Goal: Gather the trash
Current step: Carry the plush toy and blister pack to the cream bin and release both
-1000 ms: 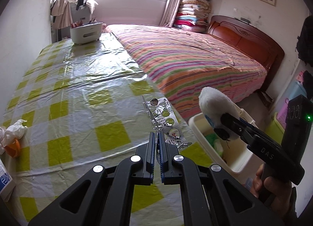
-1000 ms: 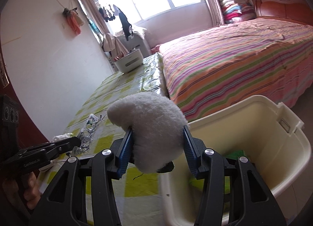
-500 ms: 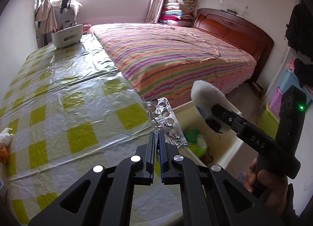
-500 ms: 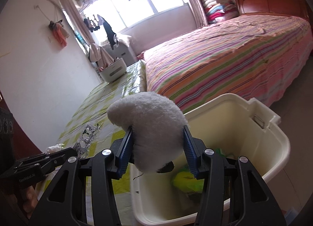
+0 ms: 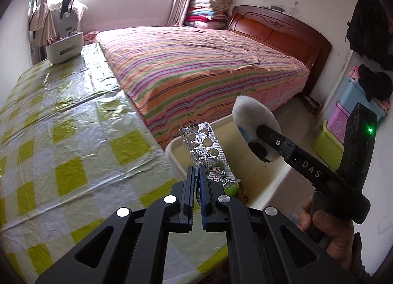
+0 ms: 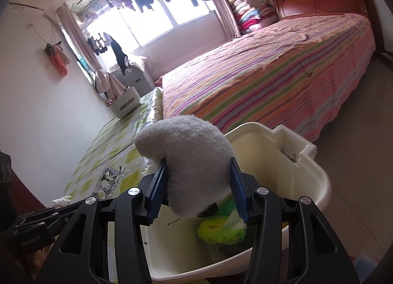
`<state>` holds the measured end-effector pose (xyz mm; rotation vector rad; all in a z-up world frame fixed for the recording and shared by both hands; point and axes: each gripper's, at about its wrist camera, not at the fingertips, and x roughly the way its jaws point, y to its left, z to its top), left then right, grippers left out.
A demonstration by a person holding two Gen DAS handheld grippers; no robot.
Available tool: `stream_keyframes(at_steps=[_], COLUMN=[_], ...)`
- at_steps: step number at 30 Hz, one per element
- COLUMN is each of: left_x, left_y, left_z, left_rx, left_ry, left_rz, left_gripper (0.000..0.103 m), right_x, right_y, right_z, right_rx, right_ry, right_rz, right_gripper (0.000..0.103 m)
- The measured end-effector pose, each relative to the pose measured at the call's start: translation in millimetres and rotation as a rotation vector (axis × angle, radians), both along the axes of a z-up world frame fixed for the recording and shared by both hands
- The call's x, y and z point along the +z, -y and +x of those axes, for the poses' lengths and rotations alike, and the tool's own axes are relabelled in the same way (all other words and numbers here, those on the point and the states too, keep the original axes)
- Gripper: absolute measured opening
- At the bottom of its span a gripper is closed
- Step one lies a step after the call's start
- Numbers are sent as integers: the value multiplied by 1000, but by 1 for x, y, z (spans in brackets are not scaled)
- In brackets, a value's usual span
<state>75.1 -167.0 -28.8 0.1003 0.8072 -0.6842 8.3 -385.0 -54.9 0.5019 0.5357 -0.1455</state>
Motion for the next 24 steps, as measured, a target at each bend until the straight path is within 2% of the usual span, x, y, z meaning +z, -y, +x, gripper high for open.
stream_keyframes(at_steps=[7, 15, 22, 23, 24], left_x=[-5, -16, -15, -15, -16], left_y=[19, 40, 50, 52, 54], left_z=[-3, -9, -14, -14, -15], left_rx=[-27, -57, -78, -81, -85], left_ry=[-10, -24, -21, -21, -23], left_rz=[8, 45, 52, 52, 53], left_gripper=[4, 4, 4, 4, 4], right_x=[-2, -5, -10, -11, -11], right_y=[19, 36, 41, 42, 40], right_z=[-10, -19, -18, -17, -17], right_rx=[-80, -162, -219, -215, -214], right_ry=[0, -21, -54, -53, -54], right_rz=[9, -26, -23, -18, -17], right_gripper=[47, 48, 57, 59, 66])
